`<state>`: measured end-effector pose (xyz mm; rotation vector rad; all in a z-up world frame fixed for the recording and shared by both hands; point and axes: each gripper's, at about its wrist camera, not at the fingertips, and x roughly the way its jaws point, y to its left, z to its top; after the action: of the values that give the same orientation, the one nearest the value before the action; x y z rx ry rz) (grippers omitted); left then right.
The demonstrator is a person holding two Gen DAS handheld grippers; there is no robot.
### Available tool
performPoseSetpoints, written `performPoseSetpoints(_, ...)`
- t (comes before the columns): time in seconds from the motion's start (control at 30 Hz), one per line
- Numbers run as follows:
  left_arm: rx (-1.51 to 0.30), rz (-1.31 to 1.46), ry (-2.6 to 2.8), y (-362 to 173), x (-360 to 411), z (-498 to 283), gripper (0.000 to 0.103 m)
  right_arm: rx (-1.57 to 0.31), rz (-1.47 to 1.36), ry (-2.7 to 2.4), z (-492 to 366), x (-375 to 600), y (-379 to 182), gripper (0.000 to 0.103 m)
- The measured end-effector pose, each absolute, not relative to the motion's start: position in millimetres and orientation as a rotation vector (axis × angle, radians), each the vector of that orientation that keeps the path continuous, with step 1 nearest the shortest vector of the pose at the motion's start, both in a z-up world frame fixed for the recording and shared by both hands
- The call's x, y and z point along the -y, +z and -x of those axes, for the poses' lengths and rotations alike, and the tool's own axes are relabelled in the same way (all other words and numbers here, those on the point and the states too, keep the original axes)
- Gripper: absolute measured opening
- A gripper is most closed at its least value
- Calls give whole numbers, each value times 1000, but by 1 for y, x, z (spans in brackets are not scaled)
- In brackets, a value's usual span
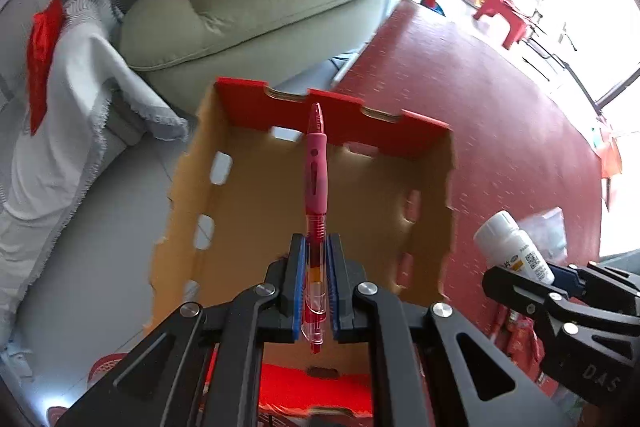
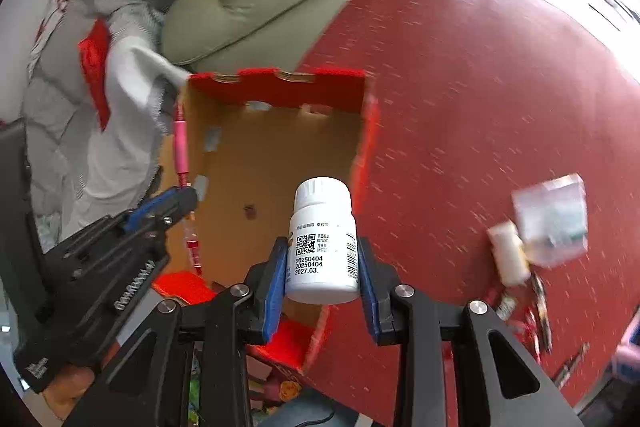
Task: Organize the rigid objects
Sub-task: 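Carry the red pen and white pill bottle over the cardboard box with both grippers, then open both grippers to drop the pen and bottle into the box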
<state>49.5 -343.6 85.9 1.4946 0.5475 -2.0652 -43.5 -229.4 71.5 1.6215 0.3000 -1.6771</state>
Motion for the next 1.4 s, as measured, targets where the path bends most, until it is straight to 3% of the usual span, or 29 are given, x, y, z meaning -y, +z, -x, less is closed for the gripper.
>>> performPoseSetpoints(0.43,-554,-1516,-1966,42,387,-29,11,-290,-1658,-1636,67,297,39,34)
performPoseSetpoints(1.23,-616,-1685,-1842,-29,376,-28,12,-407,-1767,-1615,70,305,-19,34)
performPoseSetpoints(1.3,-609,-1705,-1839,-35,374,-29,37,-428,-1766,-1619,69,303,-21,35)
performPoseSetpoints(1.33,-604,-1706,-1832,-36,373,-30,69,-434,-1763,-1615,68,302,-21,37)
performPoseSetpoints(1.37,-601,-1690,-1826,-35,373,-33,86,-437,-1761,-1606,68,301,-20,45)
performPoseSetpoints(1.4,-594,-1668,-1809,-34,373,-36,88,-435,-1753,-1597,67,300,-18,51)
